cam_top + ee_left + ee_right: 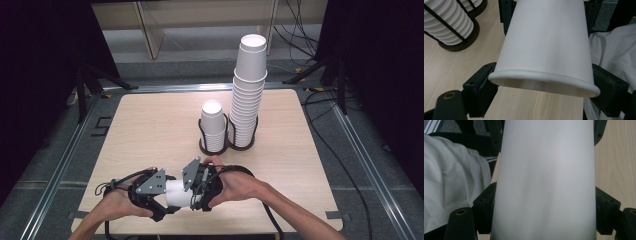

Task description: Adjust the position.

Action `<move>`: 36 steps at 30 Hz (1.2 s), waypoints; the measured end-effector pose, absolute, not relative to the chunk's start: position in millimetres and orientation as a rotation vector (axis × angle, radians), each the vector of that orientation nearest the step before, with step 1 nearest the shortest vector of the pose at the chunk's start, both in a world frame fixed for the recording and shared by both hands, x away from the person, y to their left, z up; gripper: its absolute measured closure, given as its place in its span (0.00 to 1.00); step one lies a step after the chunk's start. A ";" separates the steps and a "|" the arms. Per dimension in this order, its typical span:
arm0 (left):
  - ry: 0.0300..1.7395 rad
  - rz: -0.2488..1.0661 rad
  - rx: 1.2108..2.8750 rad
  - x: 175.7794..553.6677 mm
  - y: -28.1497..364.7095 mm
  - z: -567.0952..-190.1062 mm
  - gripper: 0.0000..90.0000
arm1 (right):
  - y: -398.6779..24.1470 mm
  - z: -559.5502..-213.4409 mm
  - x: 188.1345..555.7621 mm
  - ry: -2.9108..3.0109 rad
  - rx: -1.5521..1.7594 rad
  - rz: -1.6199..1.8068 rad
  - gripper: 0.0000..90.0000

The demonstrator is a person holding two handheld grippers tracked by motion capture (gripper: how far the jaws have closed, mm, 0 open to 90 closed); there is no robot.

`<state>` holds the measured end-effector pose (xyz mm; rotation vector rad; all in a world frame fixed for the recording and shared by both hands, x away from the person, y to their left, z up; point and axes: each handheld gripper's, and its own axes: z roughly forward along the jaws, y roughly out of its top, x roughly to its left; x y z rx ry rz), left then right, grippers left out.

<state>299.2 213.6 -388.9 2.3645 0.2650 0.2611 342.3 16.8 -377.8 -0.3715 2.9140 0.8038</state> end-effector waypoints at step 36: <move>0.496 0.271 1.935 309.6 250.4 -398.8 0.17 | -42.8 -387.1 369.3 2.767 0.167 1.283 0.27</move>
